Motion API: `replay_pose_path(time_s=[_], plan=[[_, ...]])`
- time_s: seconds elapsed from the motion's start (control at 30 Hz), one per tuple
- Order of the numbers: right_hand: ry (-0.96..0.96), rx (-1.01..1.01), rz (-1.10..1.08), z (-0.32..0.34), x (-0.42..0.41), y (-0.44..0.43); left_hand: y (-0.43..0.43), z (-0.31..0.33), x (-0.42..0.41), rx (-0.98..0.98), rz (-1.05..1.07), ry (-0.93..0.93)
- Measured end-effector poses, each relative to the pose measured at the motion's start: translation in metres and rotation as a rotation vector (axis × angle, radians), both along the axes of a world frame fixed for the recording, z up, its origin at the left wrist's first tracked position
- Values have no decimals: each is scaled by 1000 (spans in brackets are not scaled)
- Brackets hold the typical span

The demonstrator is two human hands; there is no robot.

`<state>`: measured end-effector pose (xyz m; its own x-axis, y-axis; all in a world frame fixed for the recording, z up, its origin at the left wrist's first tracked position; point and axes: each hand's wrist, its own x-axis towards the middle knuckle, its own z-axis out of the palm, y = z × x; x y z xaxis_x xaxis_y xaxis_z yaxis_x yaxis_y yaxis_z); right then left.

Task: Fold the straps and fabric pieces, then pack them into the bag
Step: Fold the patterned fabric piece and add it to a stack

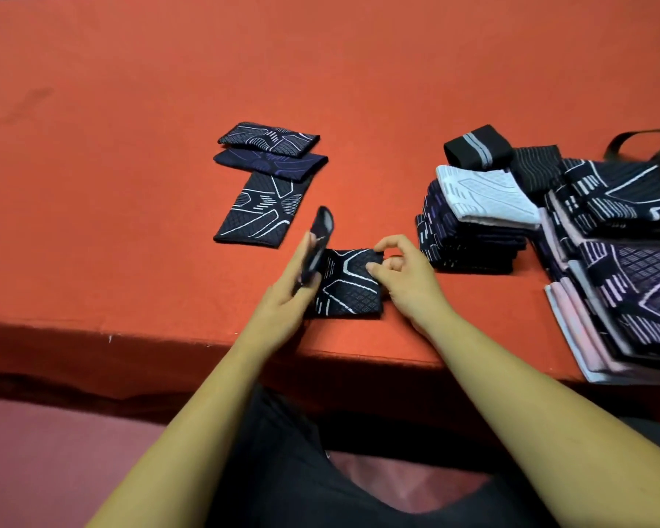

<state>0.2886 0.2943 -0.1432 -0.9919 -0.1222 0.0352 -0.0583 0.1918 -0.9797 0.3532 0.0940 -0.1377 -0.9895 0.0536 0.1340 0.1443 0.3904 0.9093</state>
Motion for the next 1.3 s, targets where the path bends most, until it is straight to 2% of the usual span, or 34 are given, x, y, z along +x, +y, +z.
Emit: replay_pose_path(time_s=[0.07,0.2,0.3,0.47,0.6,0.7,0.87,1.03,1.13,1.2,1.23,1.3], plan=[[28,40,-47,-3,-2,-1,1,0,-1,-91,-120,12],[-77,1,-78,-2,-5,-6,-6,-8,-6,-200,-198,78],[10,115,-36,1,-1,-9,-7,-12,-6,-255,-230,77],[33,212,-27,-5,-3,-11,-6,-11,-7,-141,-111,80],[-3,202,-35,-1,0,-9,-5,-12,-7,-116,16,102],[-19,188,-74,1,2,-5,4,-13,-7,-253,22,98],[-32,150,-126,-1,3,-5,15,-21,-10,-706,1,92],[-97,21,-166,-3,3,-12,16,-23,-10,-798,-17,66],[-166,-6,-174,-3,-3,-17,16,-22,-10,-788,-21,63],[-197,-66,-129,2,-4,-19,15,-21,-11,-692,-21,65],[-182,-87,-101,5,-2,-18,14,-18,-11,-560,-15,62],[-118,-99,-16,19,5,-13,8,-9,-10,-151,-5,24]])
